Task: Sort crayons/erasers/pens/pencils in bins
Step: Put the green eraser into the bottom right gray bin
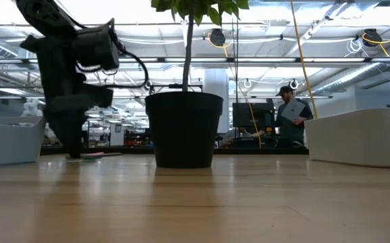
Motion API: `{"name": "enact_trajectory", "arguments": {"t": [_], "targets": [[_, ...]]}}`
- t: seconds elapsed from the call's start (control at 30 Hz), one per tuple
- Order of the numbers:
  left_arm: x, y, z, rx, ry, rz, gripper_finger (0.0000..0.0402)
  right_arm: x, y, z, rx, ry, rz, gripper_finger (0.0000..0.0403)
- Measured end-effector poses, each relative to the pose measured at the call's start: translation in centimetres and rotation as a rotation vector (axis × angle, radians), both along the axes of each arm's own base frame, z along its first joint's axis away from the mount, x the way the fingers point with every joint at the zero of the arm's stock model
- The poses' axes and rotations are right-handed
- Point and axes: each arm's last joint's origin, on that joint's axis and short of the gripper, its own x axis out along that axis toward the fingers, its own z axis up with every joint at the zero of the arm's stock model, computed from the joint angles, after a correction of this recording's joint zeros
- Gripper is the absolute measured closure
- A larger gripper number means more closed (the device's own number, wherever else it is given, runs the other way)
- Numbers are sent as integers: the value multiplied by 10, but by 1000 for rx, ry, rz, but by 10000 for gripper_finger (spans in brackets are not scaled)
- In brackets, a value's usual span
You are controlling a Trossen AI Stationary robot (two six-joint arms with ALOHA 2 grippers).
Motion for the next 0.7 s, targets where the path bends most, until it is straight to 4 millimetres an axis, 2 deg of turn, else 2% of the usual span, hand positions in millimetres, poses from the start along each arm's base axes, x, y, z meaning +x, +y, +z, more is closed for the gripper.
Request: {"name": "enact_trajectory", "arguments": {"t": [0.07, 0.2, 0.3, 0.4, 0.53, 0.7], "targets": [[-3, -1, 10, -17, -40, 44, 347, 3, -1, -5, -42, 12, -44, 174], [-13, -1, 30, -27, -120, 65, 347, 10, -1, -27, -89, 87, -98, 174], [-21, -2, 49, -29, -234, 63, 347, 15, 0, -43, -74, 124, -121, 174], [-26, -2, 75, -17, -360, 55, 346, 18, 0, -49, -63, 123, -133, 174], [-33, 0, 121, 66, -538, 40, 346, 22, -1, -39, -96, 7, -166, 174], [-47, 7, 197, 283, -720, 31, 346, 24, -4, -3, -143, -299, -236, 174]]}}
